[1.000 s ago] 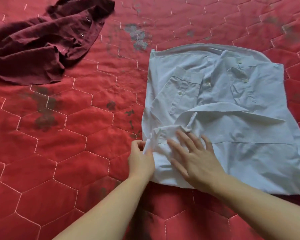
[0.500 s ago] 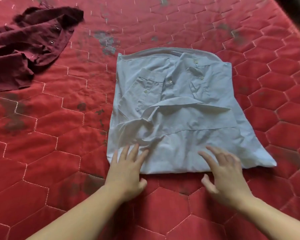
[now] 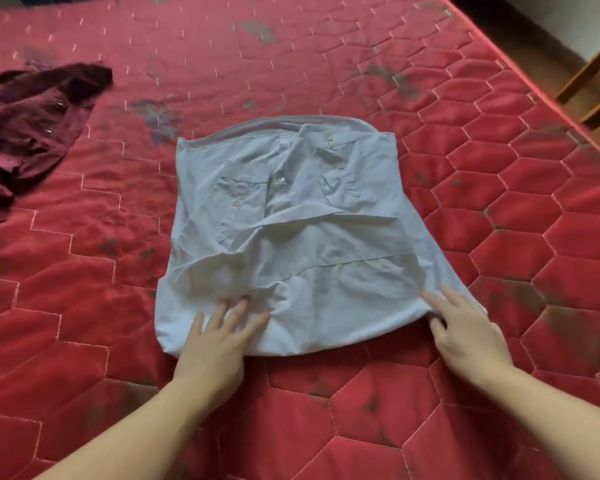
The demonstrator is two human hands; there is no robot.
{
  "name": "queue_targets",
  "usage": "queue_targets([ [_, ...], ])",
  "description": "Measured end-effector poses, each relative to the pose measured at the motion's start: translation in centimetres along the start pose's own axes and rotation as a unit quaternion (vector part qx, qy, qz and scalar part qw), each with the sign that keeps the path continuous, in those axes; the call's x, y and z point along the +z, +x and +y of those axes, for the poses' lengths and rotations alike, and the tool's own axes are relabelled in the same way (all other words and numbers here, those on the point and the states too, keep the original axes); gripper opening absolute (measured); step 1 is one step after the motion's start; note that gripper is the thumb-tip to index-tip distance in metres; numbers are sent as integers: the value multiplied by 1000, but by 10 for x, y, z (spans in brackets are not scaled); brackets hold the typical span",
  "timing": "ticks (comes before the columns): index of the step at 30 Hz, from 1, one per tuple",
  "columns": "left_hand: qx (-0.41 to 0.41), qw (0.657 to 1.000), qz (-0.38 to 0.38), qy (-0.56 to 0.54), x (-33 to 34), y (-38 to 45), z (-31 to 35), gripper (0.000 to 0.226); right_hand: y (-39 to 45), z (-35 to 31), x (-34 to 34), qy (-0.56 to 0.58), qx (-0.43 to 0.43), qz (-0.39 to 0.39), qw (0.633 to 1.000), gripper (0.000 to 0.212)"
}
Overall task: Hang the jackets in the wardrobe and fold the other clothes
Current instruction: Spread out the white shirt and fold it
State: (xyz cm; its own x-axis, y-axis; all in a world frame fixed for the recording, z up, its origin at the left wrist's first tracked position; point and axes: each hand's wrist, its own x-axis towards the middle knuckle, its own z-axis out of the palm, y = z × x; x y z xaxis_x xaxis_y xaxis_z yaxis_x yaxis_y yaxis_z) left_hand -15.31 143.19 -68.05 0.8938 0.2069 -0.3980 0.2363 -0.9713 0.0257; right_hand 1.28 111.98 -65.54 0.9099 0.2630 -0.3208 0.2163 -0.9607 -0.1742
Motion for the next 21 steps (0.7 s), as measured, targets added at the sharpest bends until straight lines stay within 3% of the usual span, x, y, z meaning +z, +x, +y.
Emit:
queue_targets([
  [3, -1, 1000, 11, -6, -14, -3, 15, 77, -4, 7, -1, 83, -27, 24, 996, 42],
  [5, 42, 997, 63, -28, -26, -5, 34, 69, -12, 10, 3, 140, 54, 107, 983, 49],
  [7, 91, 990, 97, -53, -35, 1, 63, 64, -13, 13, 4, 223, 203, 162, 940, 59],
  [10, 146, 980, 75, -111, -50, 25, 120, 54, 2, 14, 6, 379, 360, 139, 841, 59],
  [12, 179, 964, 82, -179, -59, 47, 156, 49, 11, 15, 9, 448, 341, 155, 812, 35],
  [14, 222, 950, 70, -206, -68, 70, 187, 54, 12, 17, 13, 457, 290, 180, 822, 16],
  [16, 279, 948, 43, -147, -74, 91, 212, 56, 10, 24, 16, 449, 259, 201, 831, 5],
  [18, 294, 954, 4, -55, -80, 108, 225, 52, 5, 31, 14, 446, 237, 206, 838, 8],
  [21, 295, 954, 6, 47, -92, 118, 228, 30, 4, 38, 11, 482, 216, 181, 829, 13],
])
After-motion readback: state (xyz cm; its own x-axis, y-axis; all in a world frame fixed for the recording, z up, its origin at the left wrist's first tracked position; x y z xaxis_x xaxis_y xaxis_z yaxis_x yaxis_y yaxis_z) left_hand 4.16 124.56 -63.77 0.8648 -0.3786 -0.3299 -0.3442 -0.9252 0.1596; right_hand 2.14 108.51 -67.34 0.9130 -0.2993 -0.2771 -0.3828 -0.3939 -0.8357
